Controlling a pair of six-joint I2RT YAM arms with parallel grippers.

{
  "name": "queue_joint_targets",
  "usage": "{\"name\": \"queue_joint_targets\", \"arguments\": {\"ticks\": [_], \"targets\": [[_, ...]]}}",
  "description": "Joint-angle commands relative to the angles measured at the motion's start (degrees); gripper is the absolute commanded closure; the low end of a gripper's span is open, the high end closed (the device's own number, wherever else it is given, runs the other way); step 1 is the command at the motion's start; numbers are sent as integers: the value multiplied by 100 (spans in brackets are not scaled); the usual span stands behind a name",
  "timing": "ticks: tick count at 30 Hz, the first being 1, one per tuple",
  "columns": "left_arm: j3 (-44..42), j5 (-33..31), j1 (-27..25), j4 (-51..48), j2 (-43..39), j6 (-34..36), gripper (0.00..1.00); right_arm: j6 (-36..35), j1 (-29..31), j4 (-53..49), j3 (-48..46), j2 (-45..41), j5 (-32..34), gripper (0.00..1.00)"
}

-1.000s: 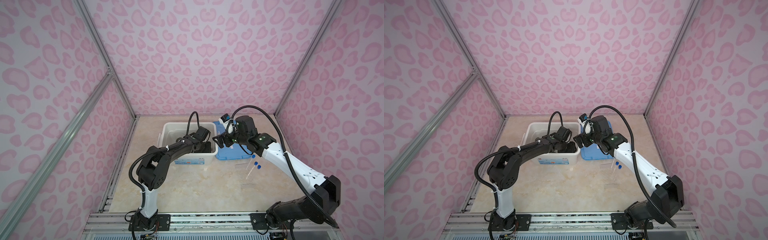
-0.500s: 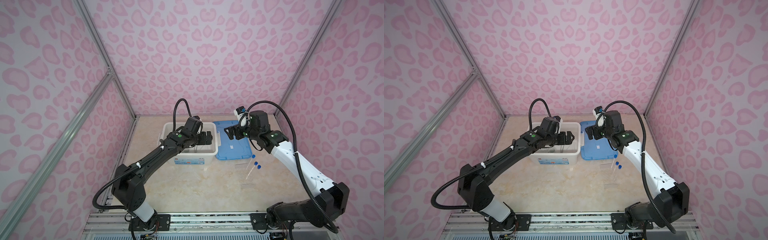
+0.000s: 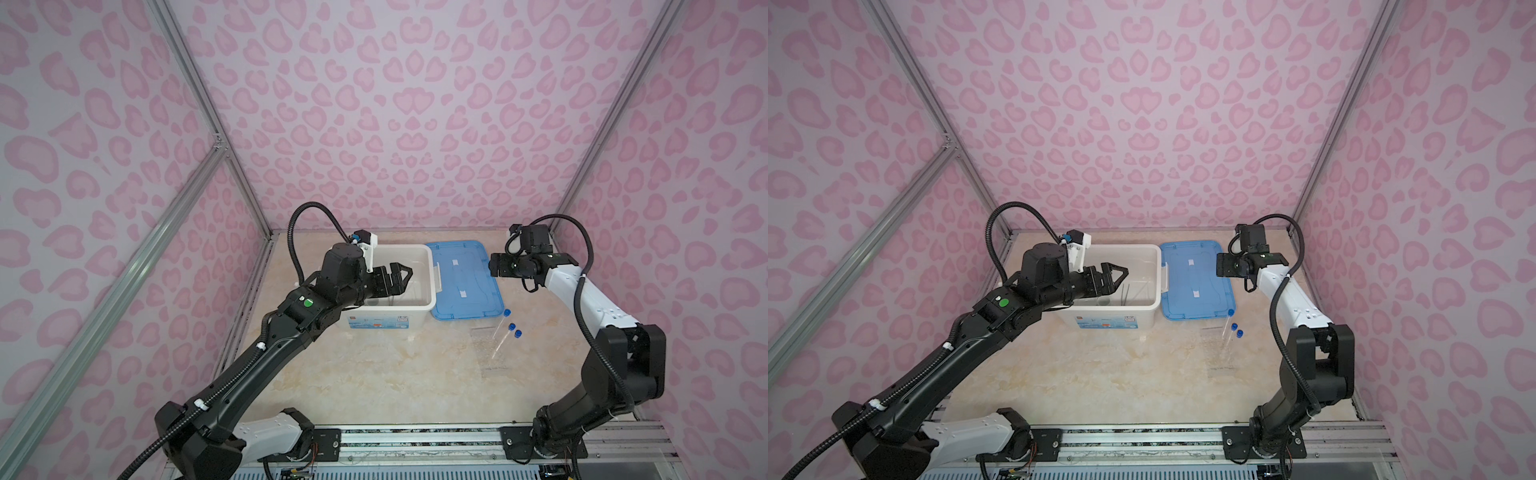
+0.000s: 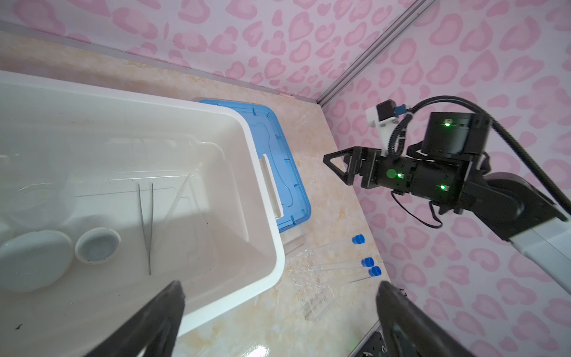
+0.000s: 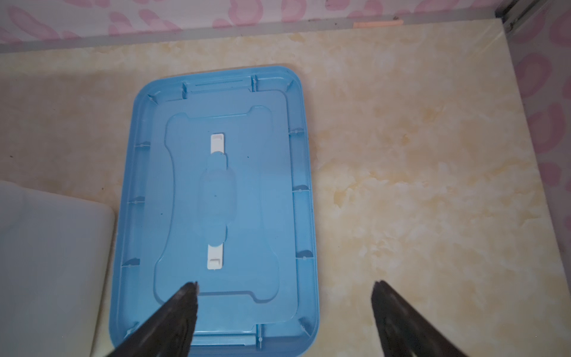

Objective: Organize the chemistry lab equipment
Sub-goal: 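Move right gripper to the blue lid edge while left gripper rises from bin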

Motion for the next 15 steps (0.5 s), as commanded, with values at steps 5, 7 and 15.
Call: {"name": "queue_joint_targets", "arguments": {"ticks": [5, 7, 15], "targets": [[-290, -57, 9, -8, -264, -136, 2, -195, -258, -371, 190, 930, 149, 32], [-316, 112, 9, 23, -259, -65, 2, -227, -275, -311, 204, 1098, 109, 38], [-622, 467, 9, 414, -305, -147, 1, -251, -288, -297, 648, 1920, -83, 51]]}}
